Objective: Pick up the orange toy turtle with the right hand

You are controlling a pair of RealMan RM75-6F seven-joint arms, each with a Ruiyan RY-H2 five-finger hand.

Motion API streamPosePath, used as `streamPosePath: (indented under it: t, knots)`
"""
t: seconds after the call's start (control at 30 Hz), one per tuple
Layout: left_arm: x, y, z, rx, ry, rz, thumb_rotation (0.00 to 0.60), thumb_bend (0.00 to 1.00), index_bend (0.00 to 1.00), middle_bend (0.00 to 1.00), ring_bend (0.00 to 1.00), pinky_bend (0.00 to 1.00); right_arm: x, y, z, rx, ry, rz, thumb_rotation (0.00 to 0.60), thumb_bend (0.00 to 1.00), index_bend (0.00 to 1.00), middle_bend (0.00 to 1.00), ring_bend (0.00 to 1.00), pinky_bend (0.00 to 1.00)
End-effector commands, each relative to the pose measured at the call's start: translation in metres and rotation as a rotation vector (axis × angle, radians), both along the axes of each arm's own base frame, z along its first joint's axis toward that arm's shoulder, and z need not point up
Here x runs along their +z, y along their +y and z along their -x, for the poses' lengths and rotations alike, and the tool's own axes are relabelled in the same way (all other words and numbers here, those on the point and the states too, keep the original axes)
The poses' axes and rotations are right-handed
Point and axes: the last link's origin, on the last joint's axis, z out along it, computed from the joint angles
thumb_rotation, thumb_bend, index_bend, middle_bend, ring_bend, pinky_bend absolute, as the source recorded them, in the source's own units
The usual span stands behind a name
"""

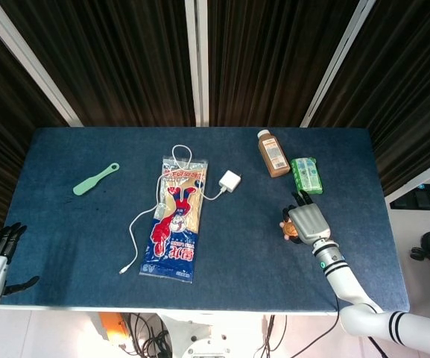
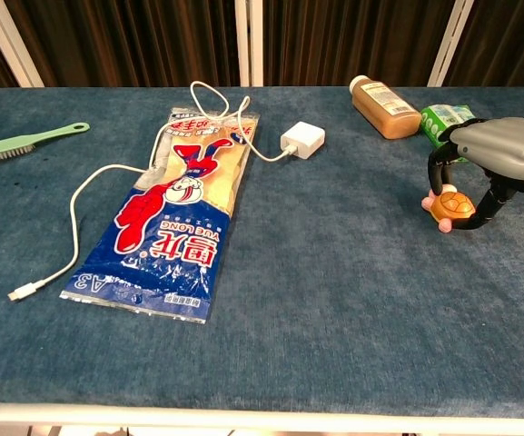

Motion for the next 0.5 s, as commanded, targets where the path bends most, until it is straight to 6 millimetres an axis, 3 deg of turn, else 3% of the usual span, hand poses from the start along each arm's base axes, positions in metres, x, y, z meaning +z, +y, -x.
streamPosePath:
  t: [0.03,0.2,0.3,0.4,0.5]
  knots:
    - [-0.0002,-0.0001,0.0004,0.001,-0.002,0.000,0.600,0.08,0.00,0.00,0.00,0.01,-0.0024,0.0000,0.0008,-0.001,0.004,0.012,0.600,0.25,0.72,0.69,0.22,0.00]
    - [0.0003,0.0000,0.0004,-0.001,-0.002,-0.001,0.600,0.08,0.00,0.00,0.00,0.01,-0.0047,-0.0002,-0.0006,0.015,-0.011,0.046,0.600,0.34,0.94,0.85,0.36,0.00]
    - [0.0001,0.0002,0.0000,-0.002,-0.002,0.000,0.600,0.08,0.00,0.00,0.00,0.02,-0.0050,-0.0001,0.0001,0.022,-0.015,0.057,0.600,0.36,1.00,0.88,0.39,0.00]
    - [-0.0001,0.0004,-0.0004,-0.004,-0.001,0.001,0.600,0.08,0.00,0.00,0.00,0.02,-0.0044,0.0009,0.0018,0.024,-0.010,0.045,0.600,0.33,0.94,0.84,0.38,0.00]
    - [0.0002,0.0005,-0.0007,-0.004,-0.001,0.001,0.600,0.08,0.00,0.00,0.00,0.02,-0.0010,0.0036,0.0048,0.018,-0.003,0.011,0.600,0.19,0.74,0.70,0.30,0.00]
